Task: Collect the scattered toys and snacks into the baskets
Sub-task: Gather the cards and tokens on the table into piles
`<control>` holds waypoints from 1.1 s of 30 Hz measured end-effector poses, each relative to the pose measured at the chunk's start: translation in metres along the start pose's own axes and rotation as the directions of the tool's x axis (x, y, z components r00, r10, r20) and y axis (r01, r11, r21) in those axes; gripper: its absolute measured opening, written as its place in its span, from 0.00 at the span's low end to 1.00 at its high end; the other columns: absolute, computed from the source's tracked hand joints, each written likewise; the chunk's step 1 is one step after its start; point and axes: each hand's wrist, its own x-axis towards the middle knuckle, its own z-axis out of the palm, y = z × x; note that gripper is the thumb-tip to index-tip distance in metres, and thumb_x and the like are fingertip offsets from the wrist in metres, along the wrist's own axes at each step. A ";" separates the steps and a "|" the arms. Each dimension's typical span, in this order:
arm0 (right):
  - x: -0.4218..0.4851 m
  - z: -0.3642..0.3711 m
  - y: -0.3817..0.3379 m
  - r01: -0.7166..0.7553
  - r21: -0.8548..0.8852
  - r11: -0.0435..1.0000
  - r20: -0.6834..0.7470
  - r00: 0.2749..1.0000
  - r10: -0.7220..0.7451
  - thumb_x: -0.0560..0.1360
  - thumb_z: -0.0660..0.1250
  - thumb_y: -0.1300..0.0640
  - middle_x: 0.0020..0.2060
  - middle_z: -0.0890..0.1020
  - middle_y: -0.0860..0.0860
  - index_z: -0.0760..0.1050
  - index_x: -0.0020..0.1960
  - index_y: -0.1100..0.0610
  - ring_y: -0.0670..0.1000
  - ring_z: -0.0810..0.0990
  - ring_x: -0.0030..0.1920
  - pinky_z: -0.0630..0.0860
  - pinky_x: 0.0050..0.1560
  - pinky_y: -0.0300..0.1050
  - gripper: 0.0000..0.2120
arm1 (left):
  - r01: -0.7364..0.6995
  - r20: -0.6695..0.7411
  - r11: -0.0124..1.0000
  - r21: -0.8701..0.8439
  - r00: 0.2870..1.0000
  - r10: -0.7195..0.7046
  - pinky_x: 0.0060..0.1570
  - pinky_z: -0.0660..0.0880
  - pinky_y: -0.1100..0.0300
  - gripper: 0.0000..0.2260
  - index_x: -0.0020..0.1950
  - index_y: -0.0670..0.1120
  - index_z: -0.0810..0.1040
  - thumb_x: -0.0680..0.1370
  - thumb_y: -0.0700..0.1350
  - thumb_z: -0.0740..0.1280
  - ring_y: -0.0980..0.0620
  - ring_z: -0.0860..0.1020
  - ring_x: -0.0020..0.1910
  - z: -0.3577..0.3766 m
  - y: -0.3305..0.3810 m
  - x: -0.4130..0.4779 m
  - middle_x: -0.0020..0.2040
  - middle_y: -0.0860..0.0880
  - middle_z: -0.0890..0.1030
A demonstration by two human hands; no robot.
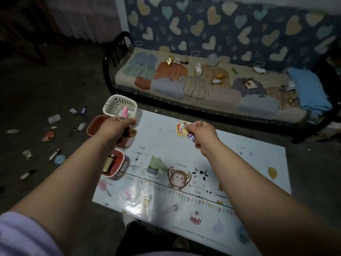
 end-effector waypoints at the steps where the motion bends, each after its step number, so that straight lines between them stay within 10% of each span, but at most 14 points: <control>1: 0.003 0.011 -0.004 0.000 -0.013 1.000 0.006 1.000 0.000 0.73 0.69 0.60 0.26 0.76 0.53 0.70 0.35 0.54 0.46 0.62 0.19 0.55 0.23 0.30 0.11 | -0.002 -0.025 1.000 0.000 1.000 0.002 0.25 0.68 0.67 0.12 0.53 0.41 0.77 0.74 0.46 0.70 0.55 0.72 0.19 -0.010 0.002 0.002 0.22 0.50 0.76; 18: 0.103 0.214 -0.026 -0.123 -0.188 0.974 0.070 0.988 0.138 0.74 0.63 0.62 0.29 0.77 0.53 0.71 0.39 0.57 0.44 0.62 0.15 0.56 0.21 0.29 0.05 | 0.107 -0.130 0.994 0.027 0.986 -0.103 0.28 0.67 0.64 0.17 0.49 0.43 0.81 0.72 0.56 0.72 0.55 0.74 0.28 -0.125 -0.002 0.132 0.36 0.48 0.79; 28: 0.216 0.322 -0.007 -0.113 -0.357 0.927 -0.032 0.994 0.109 0.72 0.68 0.60 0.29 0.79 0.53 0.75 0.42 0.58 0.50 0.71 0.26 0.65 0.29 0.38 0.03 | 0.157 -0.045 0.985 0.077 0.987 -0.154 0.48 0.78 0.43 0.15 0.45 0.44 0.78 0.72 0.55 0.72 0.46 0.78 0.37 -0.171 -0.029 0.260 0.42 0.39 0.84; 33: 0.274 0.353 -0.004 0.088 -0.694 0.715 0.034 0.995 -0.090 0.73 0.69 0.56 0.39 0.81 0.53 0.75 0.41 0.55 0.53 0.80 0.43 0.70 0.35 0.40 0.05 | 0.152 -0.019 0.984 0.096 0.988 -0.151 0.46 0.78 0.53 0.06 0.40 0.49 0.79 0.73 0.49 0.72 0.47 0.81 0.36 -0.185 -0.043 0.304 0.38 0.47 0.82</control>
